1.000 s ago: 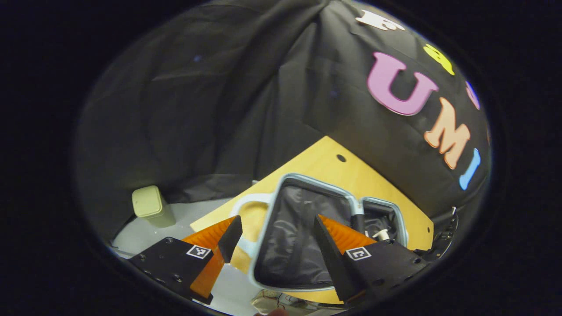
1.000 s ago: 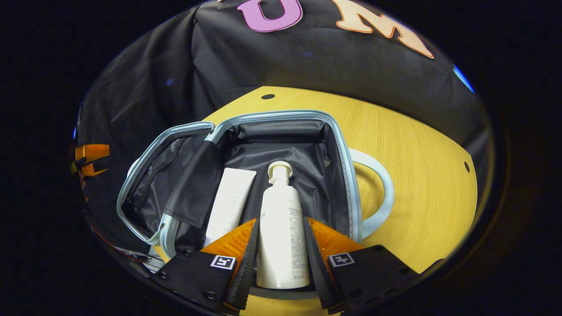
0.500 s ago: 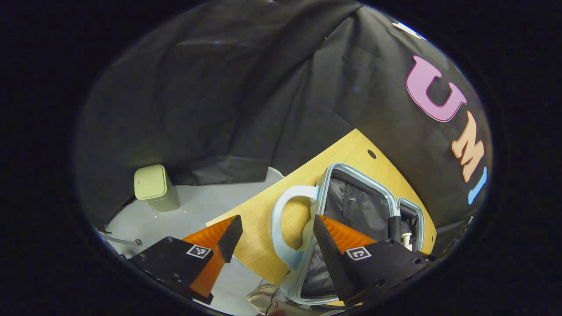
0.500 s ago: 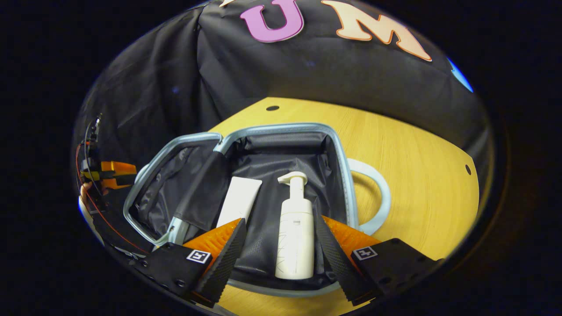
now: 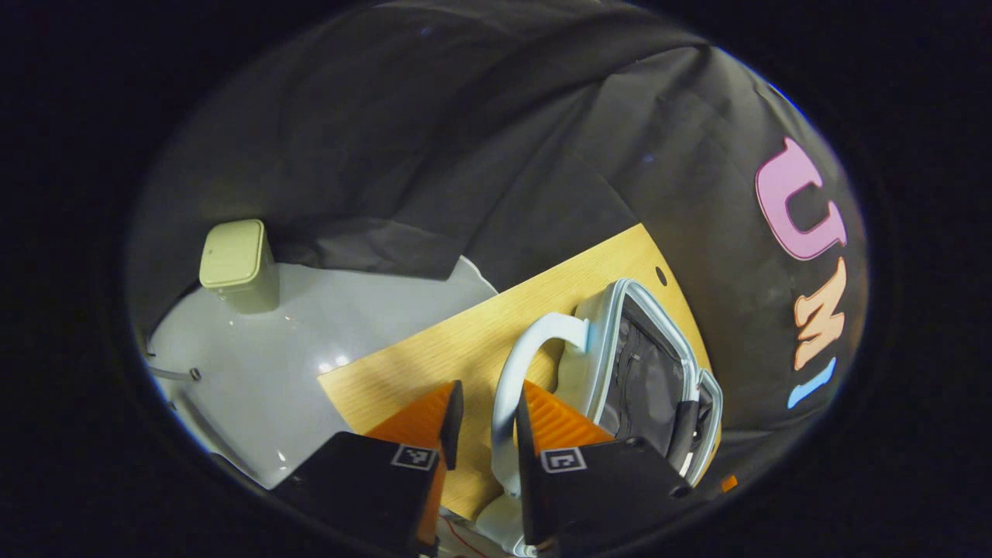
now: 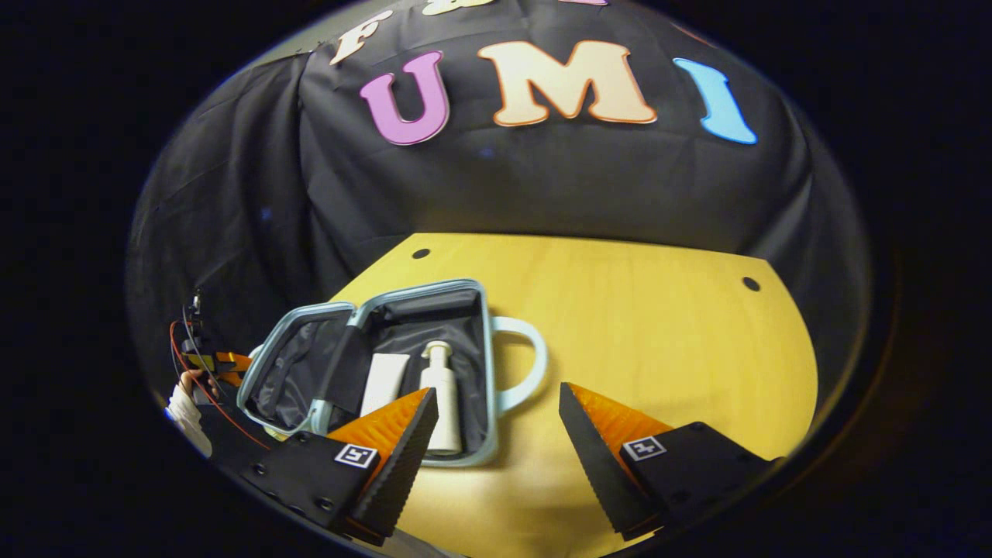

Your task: First open the suitcase, pack the skin care products into it, and then close the suitcase.

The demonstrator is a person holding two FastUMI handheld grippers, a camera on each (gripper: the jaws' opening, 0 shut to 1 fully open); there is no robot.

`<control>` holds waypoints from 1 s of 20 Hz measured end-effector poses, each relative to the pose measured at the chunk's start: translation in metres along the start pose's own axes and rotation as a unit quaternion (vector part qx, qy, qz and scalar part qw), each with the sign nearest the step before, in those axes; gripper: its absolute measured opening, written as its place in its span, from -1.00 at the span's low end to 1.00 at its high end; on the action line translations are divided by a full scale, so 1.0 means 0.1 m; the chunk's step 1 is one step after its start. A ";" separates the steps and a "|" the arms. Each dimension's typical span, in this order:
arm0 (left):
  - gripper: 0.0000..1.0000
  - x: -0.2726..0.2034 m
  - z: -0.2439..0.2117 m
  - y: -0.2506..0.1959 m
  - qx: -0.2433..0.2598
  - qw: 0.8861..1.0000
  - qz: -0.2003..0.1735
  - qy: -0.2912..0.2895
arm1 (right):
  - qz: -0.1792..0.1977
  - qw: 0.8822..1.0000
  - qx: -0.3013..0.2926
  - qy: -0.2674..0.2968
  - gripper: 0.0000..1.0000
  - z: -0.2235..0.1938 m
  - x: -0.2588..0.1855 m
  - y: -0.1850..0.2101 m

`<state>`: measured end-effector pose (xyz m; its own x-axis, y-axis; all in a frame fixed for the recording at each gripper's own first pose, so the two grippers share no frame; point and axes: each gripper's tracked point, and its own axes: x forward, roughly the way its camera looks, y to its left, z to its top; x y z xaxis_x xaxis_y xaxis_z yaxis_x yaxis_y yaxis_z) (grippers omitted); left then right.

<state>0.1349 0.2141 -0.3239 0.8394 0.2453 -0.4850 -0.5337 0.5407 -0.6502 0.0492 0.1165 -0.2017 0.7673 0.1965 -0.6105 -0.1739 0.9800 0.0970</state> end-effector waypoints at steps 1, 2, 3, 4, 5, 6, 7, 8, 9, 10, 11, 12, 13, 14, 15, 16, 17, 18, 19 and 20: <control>-0.54 0.00 -0.01 -0.03 -0.012 1.000 -0.008 0.004 | -0.011 1.000 0.001 0.000 0.97 -0.01 -0.07 -0.09; -0.69 0.00 -0.01 -0.02 -0.015 1.000 -0.006 0.007 | -0.022 1.000 0.000 -0.003 0.97 -0.01 -0.11 -0.18; -0.84 -0.02 0.02 -0.03 -0.016 1.000 -0.016 0.006 | -0.031 1.000 0.000 -0.004 0.97 -0.01 -0.14 -0.25; -0.87 -0.04 0.02 -0.08 -0.014 0.999 -0.029 0.006 | -0.036 0.999 0.002 -0.005 0.97 -0.02 -0.18 -0.30; -0.92 -0.06 0.00 -0.12 -0.013 0.999 -0.032 0.006 | -0.041 0.999 0.005 -0.005 0.97 -0.03 -0.23 -0.35; -0.93 -0.08 0.00 -0.11 -0.013 1.000 -0.022 0.008 | -0.044 0.999 0.007 -0.005 0.90 -0.04 -0.24 -0.36; -0.94 -0.08 -0.01 -0.12 -0.008 1.000 -0.018 0.010 | -0.044 0.999 0.008 -0.005 0.90 -0.05 -0.24 -0.38; -0.94 -0.10 -0.01 -0.14 -0.006 1.000 -0.014 0.008 | -0.043 0.999 0.007 -0.006 0.97 -0.06 -0.27 -0.38; -0.96 -0.12 0.01 -0.18 -0.001 1.000 -0.014 0.006 | -0.044 0.999 0.004 -0.006 0.97 -0.07 -0.28 -0.39; -0.96 -0.17 0.04 -0.22 0.003 1.000 -0.014 0.002 | -0.044 0.999 -0.002 -0.006 0.97 -0.07 -0.29 -0.40; -0.99 -0.22 0.07 -0.26 0.010 1.000 -0.017 -0.002 | -0.045 0.999 -0.010 -0.007 0.97 -0.08 -0.30 -0.39; -1.00 -0.28 0.12 -0.33 0.018 1.000 -0.023 -0.005 | -0.045 0.999 -0.016 -0.007 0.97 -0.08 -0.30 -0.40; -1.00 -0.39 0.16 -0.42 0.025 0.999 -0.030 -0.011 | -0.046 0.999 -0.019 -0.006 0.97 -0.08 -0.31 -0.40; -1.00 -0.49 0.21 -0.51 0.032 0.999 -0.039 -0.015 | -0.044 0.999 -0.019 -0.004 0.90 -0.08 -0.30 -0.39; -1.00 -0.58 0.26 -0.66 0.037 0.998 -0.049 -0.020 | -0.041 0.999 -0.019 -0.004 0.97 -0.10 -0.29 -0.39; -1.00 -0.67 0.30 -0.80 0.044 0.997 -0.058 -0.025 | -0.037 0.999 -0.019 -0.002 0.97 -0.11 -0.28 -0.39; -1.00 -0.75 0.32 -0.93 0.053 0.996 -0.067 -0.031 | -0.035 0.999 -0.021 -0.002 0.97 -0.14 -0.28 -0.39; -1.00 -0.84 0.34 -1.05 0.065 0.995 -0.073 -0.034 | -0.032 0.999 -0.023 0.000 0.97 -0.14 -0.28 -0.41; -1.00 -0.91 0.34 -1.18 0.076 0.993 -0.078 -0.038 | -0.029 0.999 -0.024 0.002 0.97 -0.16 -0.28 -0.42; -1.00 -0.99 0.35 -1.32 0.090 0.991 -0.085 -0.043 | -0.025 0.999 -0.024 0.000 0.97 -0.14 -0.28 -0.44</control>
<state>0.1257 0.1465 -0.1696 0.9252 0.2014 -0.3215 -0.3636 0.7125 -0.6001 0.0269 0.0679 -0.1995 0.7760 0.1470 -0.6133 -0.1646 0.9860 0.0281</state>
